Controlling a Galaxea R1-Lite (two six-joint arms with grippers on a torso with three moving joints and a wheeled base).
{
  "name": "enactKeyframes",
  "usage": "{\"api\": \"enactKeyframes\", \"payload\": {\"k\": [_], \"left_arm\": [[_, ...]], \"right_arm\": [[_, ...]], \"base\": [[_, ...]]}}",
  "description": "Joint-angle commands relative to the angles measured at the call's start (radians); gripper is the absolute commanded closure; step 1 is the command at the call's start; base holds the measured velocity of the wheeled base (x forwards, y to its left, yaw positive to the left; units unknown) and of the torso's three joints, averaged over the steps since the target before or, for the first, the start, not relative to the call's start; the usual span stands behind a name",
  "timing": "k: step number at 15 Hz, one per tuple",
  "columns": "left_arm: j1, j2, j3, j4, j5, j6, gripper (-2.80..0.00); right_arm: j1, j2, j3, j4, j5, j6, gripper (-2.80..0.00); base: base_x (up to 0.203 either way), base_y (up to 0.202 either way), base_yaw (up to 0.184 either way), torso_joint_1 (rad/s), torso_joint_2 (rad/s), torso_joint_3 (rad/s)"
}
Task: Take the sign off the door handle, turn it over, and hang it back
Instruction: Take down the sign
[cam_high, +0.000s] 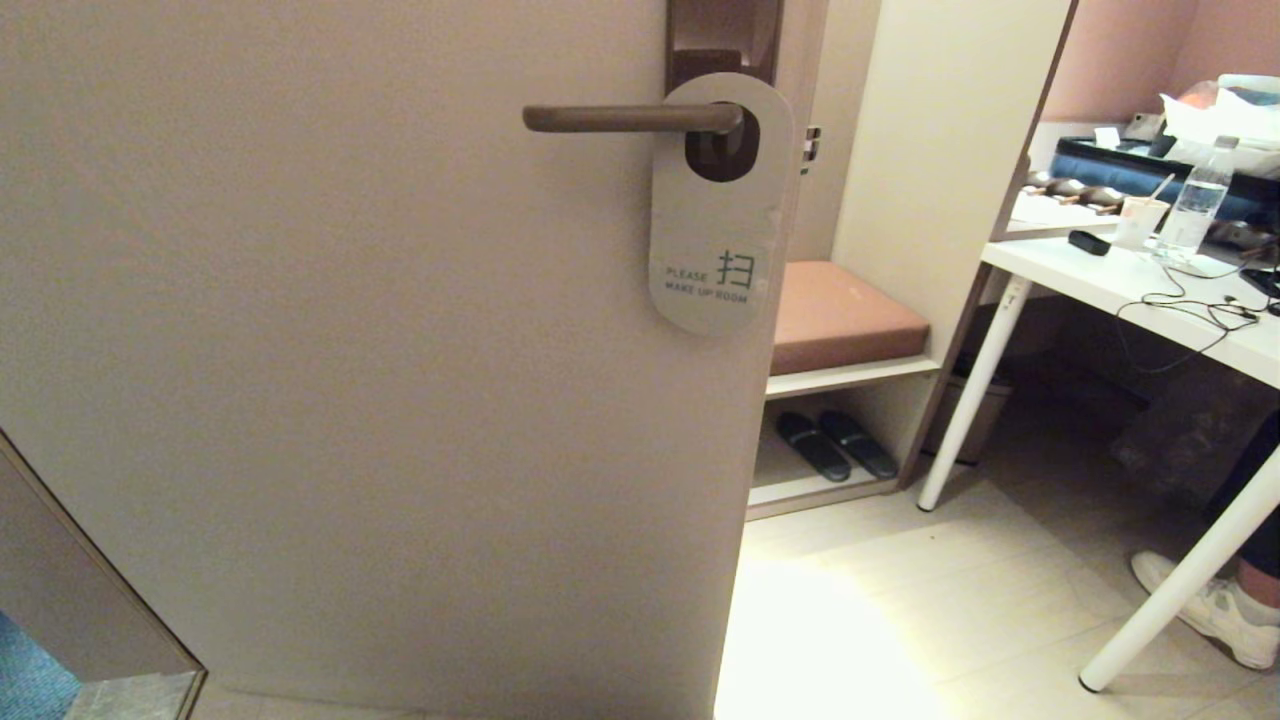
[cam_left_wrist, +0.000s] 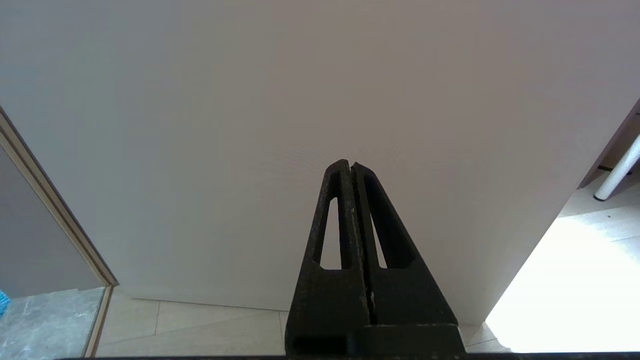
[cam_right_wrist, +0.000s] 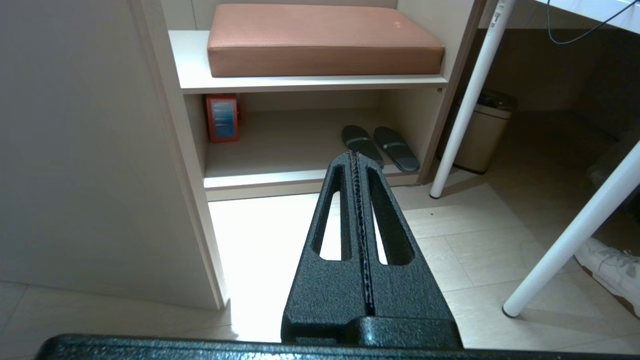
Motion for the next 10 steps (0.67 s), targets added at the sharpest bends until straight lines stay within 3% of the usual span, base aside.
{"api": "enactKeyframes", "payload": {"k": [1,10], "left_arm": [[0.0,0.0,0.0,0.0,0.0,-0.001,0.0],[0.0,0.0,0.0,0.0,0.0,-0.001,0.0]], "right_arm": [[0.0,0.0,0.0,0.0,0.0,-0.001,0.0],[0.0,0.0,0.0,0.0,0.0,-0.001,0.0]], "base": [[0.0,0.0,0.0,0.0,0.0,0.0],[0.0,0.0,0.0,0.0,0.0,0.0]]}}
